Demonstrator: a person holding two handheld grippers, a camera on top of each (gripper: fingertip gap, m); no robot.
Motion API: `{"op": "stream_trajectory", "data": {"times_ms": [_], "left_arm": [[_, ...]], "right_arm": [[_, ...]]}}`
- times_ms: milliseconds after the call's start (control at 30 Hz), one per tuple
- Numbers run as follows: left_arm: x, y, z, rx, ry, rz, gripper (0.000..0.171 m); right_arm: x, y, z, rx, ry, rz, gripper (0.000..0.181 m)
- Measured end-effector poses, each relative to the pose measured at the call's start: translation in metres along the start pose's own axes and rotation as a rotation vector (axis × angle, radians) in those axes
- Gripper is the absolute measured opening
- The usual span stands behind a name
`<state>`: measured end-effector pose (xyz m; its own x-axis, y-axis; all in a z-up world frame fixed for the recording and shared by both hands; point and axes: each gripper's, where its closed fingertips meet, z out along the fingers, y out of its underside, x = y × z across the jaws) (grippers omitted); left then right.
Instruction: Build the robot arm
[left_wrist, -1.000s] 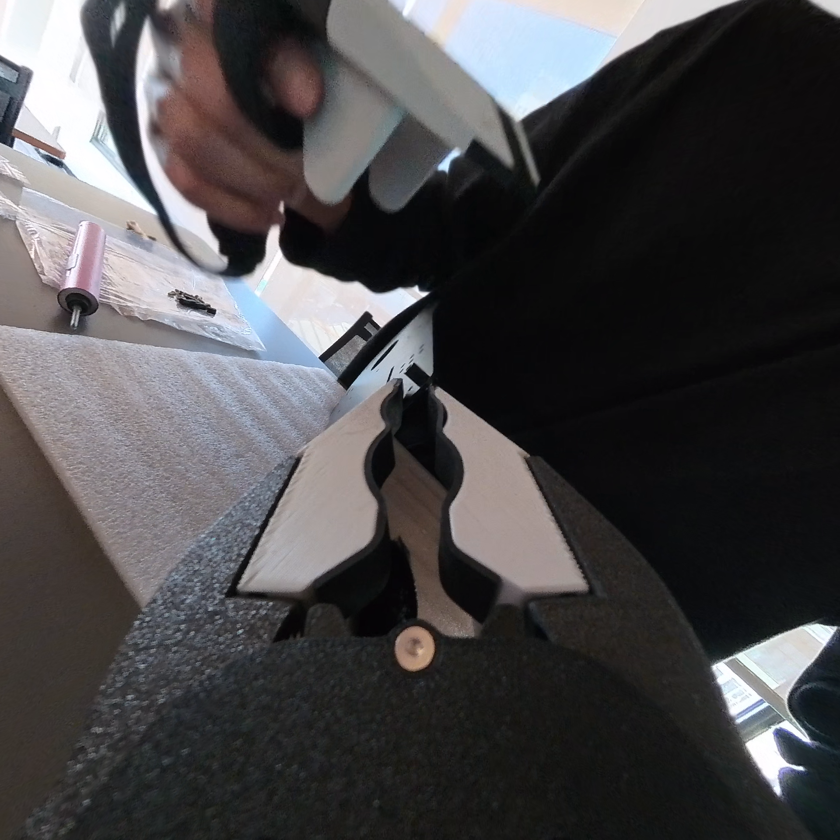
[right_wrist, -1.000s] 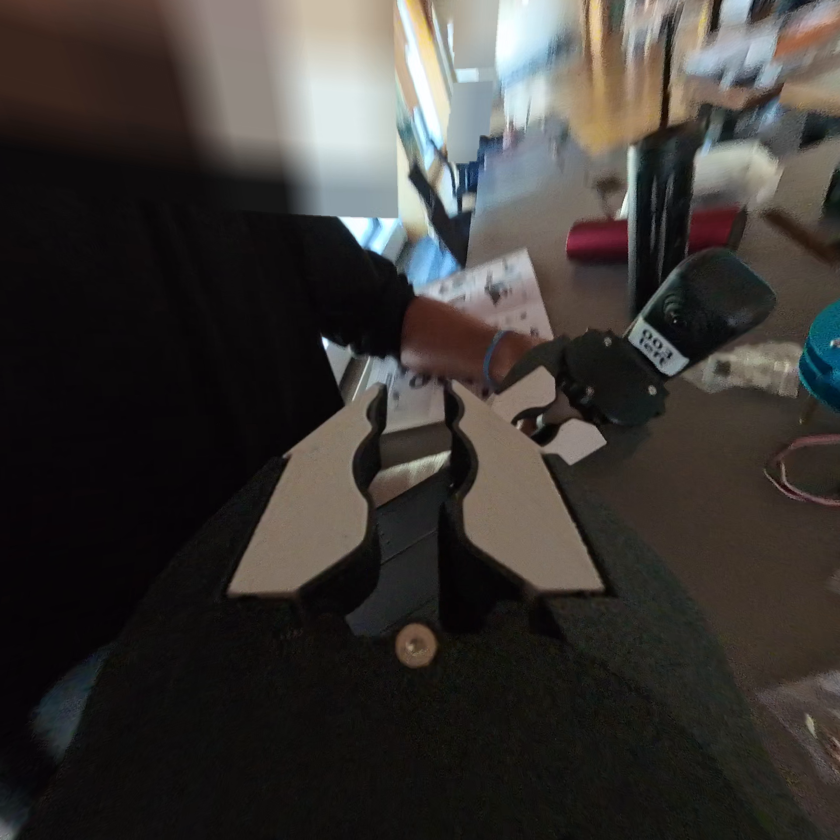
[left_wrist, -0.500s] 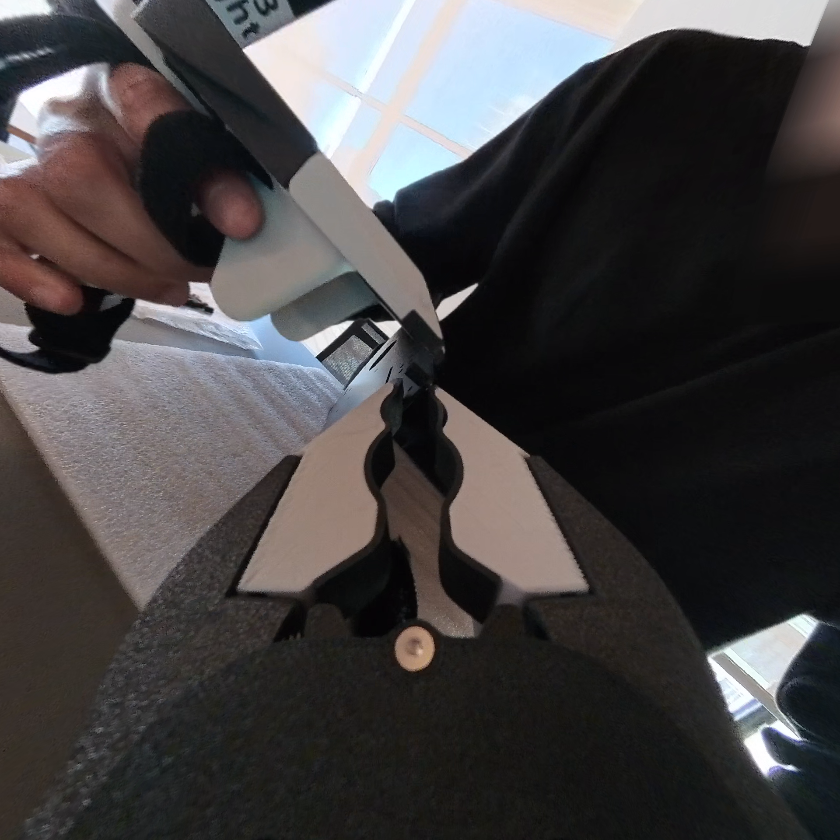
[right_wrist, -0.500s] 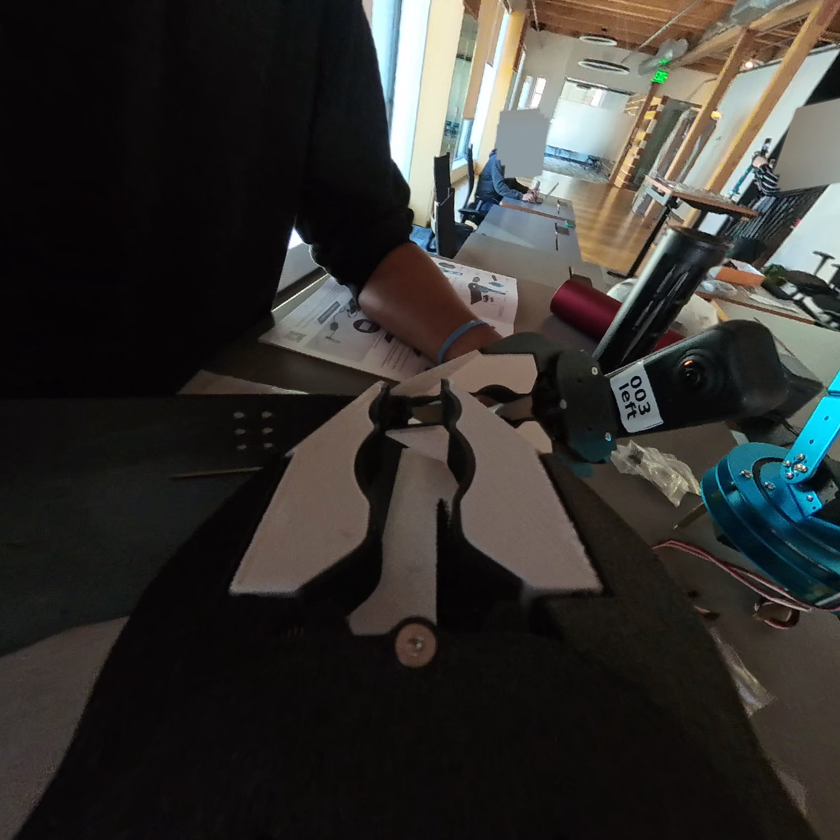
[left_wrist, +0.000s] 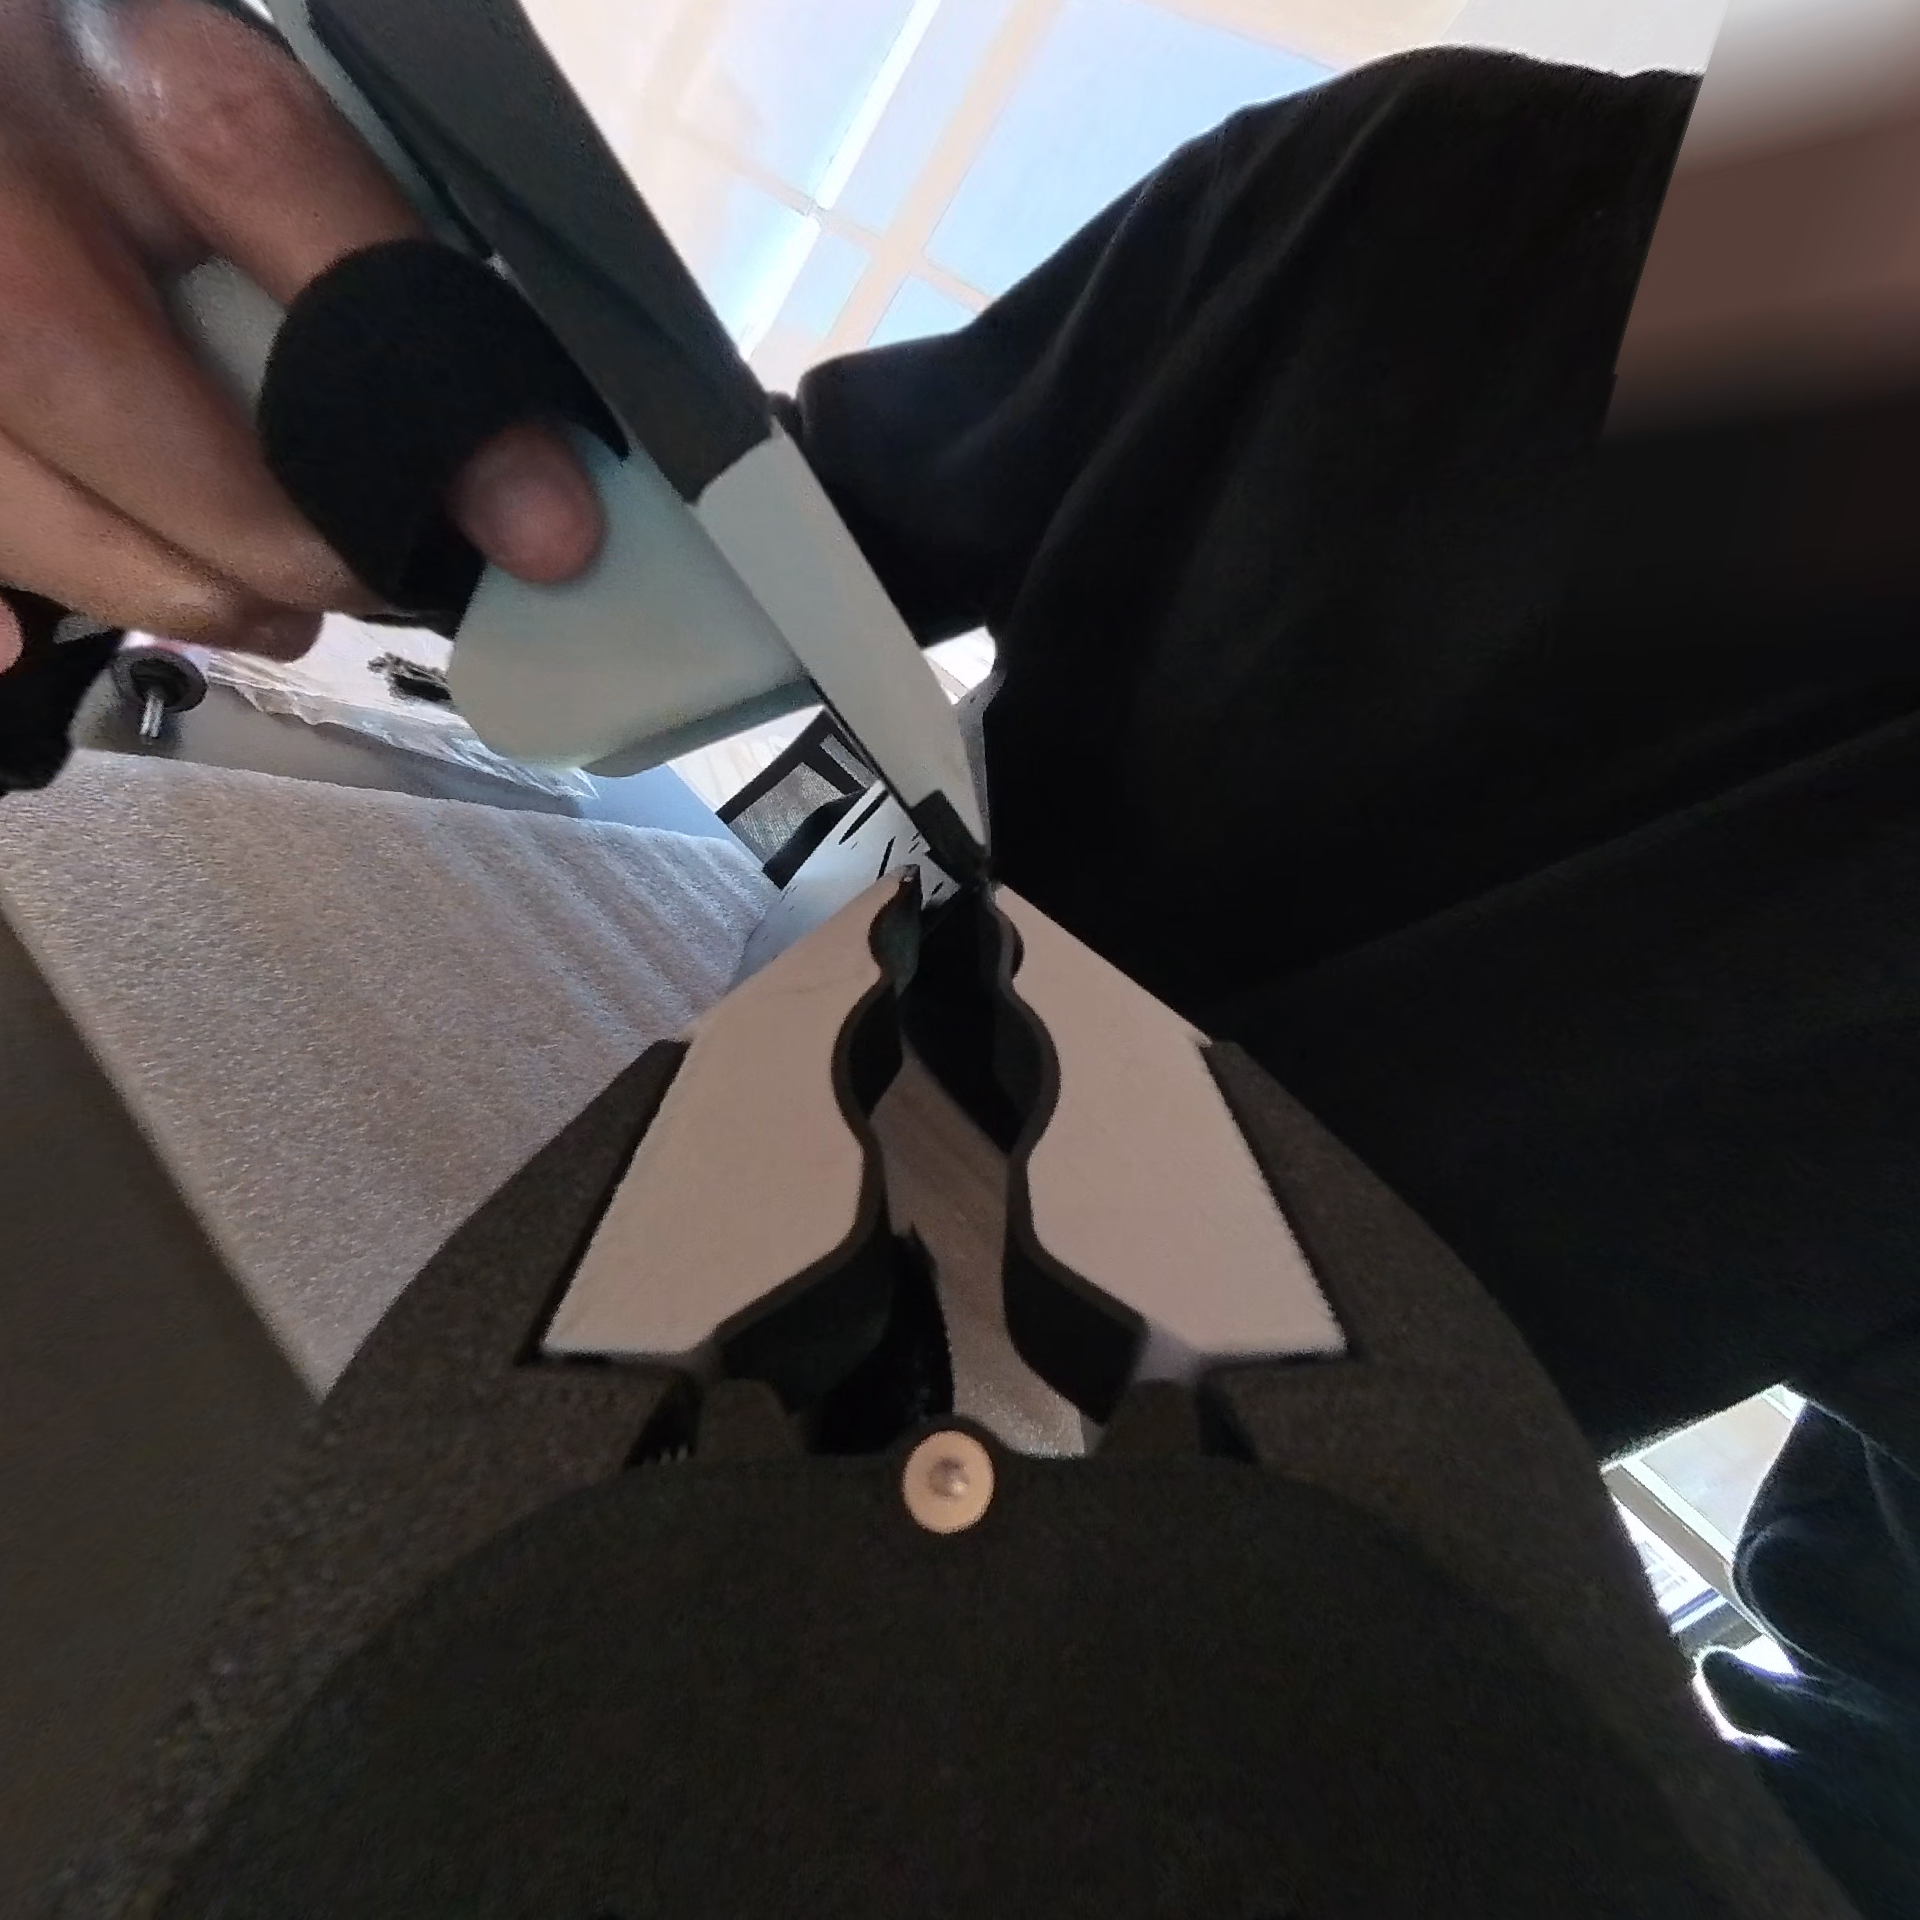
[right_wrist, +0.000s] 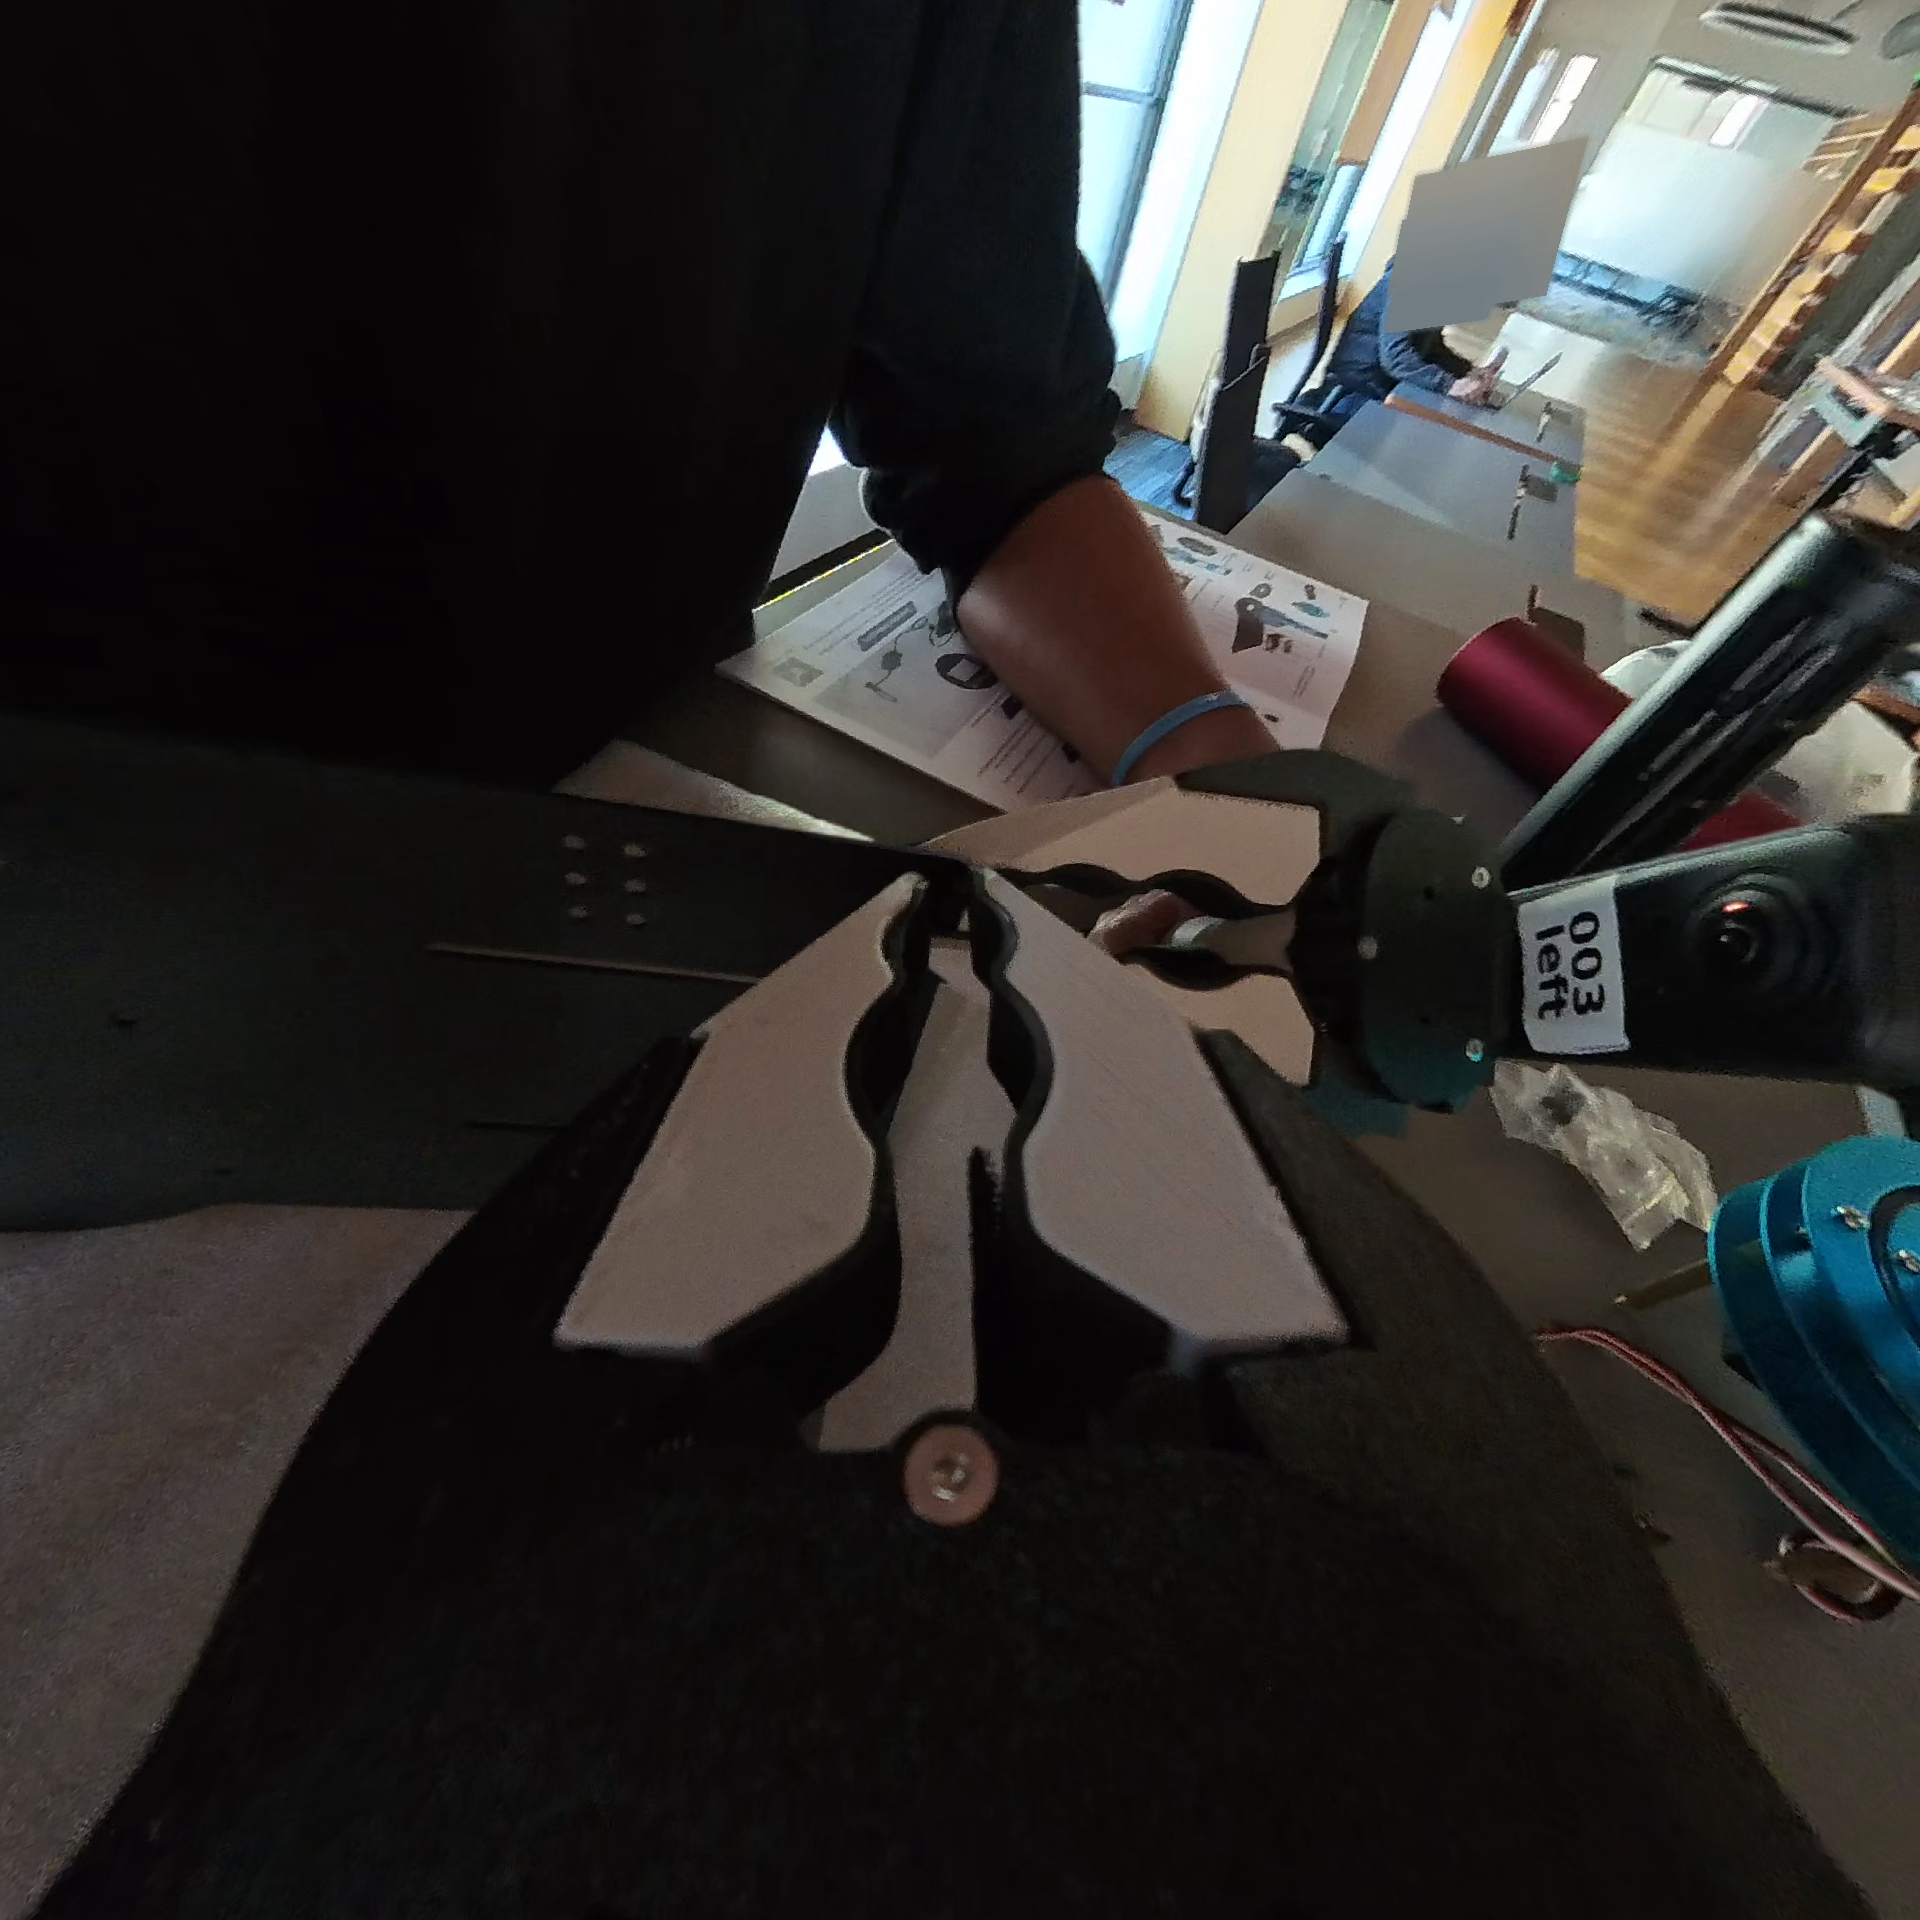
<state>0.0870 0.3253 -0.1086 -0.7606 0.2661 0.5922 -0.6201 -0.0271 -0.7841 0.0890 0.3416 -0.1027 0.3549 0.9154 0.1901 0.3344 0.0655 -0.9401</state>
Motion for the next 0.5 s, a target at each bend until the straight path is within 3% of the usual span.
{"op": "stream_trajectory", "data": {"times_ms": [333,500], "left_arm": [[0.0008,0.001,0.0004,-0.008,0.0,0.01,0.009],[0.0001,0.0005,0.0006,-0.007,-0.002,0.011,0.009]], "right_arm": [[-0.002,0.0057,0.0025,-0.038,-0.056,0.111,0.003],[-0.0029,0.0065,0.0017,-0.071,-0.067,0.336,0.003]]}}
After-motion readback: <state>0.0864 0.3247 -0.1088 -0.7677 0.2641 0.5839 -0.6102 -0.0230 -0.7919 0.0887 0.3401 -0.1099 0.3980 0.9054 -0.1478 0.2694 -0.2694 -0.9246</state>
